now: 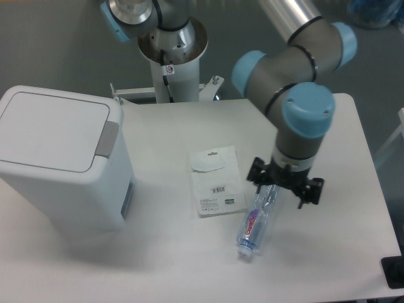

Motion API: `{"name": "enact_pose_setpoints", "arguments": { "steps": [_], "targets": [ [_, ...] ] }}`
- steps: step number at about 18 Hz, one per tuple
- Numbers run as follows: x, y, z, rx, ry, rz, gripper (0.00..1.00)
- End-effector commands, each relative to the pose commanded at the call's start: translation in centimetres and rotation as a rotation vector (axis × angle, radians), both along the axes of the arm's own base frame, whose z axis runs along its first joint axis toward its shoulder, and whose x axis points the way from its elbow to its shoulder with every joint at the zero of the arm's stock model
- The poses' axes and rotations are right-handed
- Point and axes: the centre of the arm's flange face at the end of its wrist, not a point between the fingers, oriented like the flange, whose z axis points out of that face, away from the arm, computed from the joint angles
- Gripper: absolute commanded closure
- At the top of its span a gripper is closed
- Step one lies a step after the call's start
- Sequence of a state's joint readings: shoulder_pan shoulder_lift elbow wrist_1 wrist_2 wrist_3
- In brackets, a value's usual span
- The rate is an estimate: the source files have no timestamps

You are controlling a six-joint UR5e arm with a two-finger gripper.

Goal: Open the trash can
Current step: 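Move the gripper from beside the bottle toward the white trash can lid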

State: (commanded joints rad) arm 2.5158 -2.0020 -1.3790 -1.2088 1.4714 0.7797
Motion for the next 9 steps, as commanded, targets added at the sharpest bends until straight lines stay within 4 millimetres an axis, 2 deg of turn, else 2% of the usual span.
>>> {"name": "enact_pose_setpoints", "arguments": {
  "steps": [3, 6, 9],
  "targets": [
    [1.6, 0.0, 2.9, 0.100, -0.062, 0.116, 0.00],
    [4.2, -1.3, 5.4, 0.160, -0.121, 0.127, 0.00],
    [6.4, -1.2, 7.9, 0.222, -0.142, 0.150, 0.00]
  ]
}}
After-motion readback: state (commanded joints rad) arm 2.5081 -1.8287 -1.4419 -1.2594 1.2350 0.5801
